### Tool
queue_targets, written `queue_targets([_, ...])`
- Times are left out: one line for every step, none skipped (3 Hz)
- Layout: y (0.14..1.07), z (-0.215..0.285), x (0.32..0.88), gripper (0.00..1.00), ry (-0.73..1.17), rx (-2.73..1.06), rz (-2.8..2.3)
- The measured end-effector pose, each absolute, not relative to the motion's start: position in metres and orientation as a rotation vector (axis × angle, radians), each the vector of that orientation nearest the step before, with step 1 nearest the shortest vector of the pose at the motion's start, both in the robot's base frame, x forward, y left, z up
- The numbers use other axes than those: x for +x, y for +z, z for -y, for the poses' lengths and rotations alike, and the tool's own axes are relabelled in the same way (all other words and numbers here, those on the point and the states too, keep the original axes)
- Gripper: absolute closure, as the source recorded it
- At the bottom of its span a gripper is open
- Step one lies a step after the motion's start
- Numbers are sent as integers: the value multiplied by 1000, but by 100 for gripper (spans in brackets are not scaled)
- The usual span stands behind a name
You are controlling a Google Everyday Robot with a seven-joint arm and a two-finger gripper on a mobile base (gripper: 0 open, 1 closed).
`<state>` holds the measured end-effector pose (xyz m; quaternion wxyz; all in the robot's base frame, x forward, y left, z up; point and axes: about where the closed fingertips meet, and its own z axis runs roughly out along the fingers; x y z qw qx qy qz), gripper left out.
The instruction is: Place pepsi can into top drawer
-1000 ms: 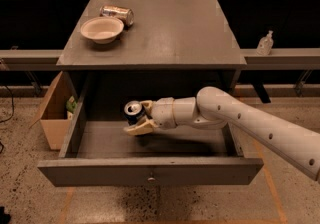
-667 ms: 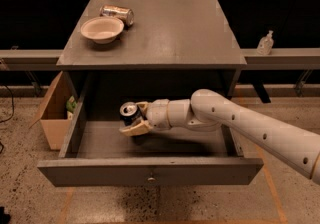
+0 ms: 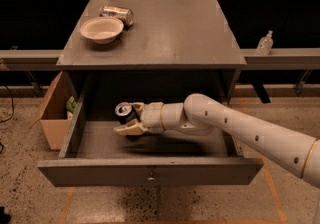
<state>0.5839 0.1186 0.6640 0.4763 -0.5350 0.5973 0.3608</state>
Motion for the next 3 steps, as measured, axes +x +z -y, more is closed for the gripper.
queue_targets([664,-116,587,0,876,-1299,-1474])
queue_targets([664,-110,590,0,868,-1285,-1496])
queue_targets([679,-89,601,16,839,-1242,-1526])
